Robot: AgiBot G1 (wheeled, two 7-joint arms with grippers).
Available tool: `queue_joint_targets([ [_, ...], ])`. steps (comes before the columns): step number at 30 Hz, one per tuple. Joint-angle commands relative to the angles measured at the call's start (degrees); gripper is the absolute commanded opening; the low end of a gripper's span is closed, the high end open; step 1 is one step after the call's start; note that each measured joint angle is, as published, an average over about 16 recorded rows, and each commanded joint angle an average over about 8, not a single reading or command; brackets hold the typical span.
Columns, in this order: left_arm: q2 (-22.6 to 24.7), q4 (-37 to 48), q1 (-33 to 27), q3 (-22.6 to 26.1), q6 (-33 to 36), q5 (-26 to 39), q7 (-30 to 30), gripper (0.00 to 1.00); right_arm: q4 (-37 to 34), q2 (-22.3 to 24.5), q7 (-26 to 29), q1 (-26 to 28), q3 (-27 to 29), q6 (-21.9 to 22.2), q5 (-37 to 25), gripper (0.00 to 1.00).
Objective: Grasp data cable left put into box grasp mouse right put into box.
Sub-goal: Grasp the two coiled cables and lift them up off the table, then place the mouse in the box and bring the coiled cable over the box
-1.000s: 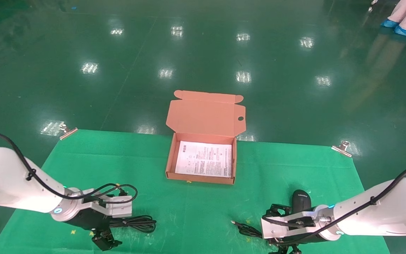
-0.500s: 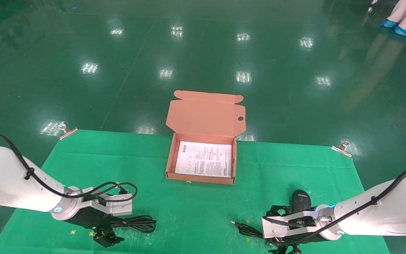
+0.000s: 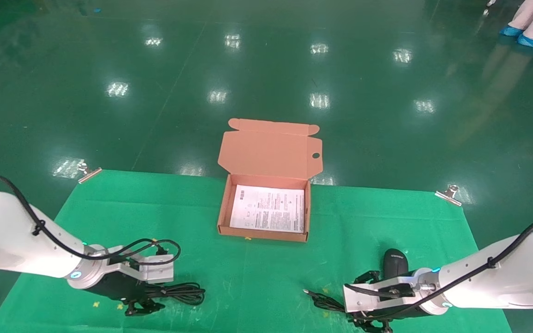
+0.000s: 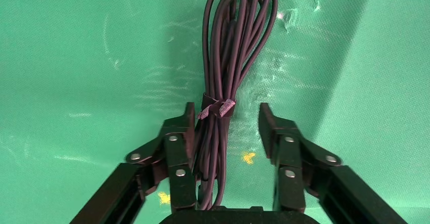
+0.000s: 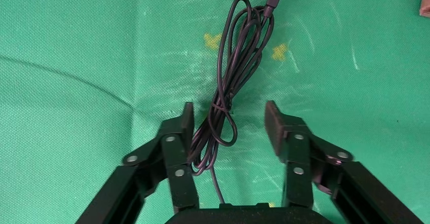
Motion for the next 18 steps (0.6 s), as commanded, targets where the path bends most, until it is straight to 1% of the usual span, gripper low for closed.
queue_joint_targets([
  [1,-0.01,-0.03,0.00,0.01,0.03,0.01,-0.01,0.00,0.03,0.01,0.01,0.00,0.00,-0.02,0.01,0.00],
  [18,-0.05,-0.11,0.00,0.05,0.09,0.07,-0.05,0.00,0.12,0.06,0.07,0.00,0.00,-0.08,0.05,0.00],
])
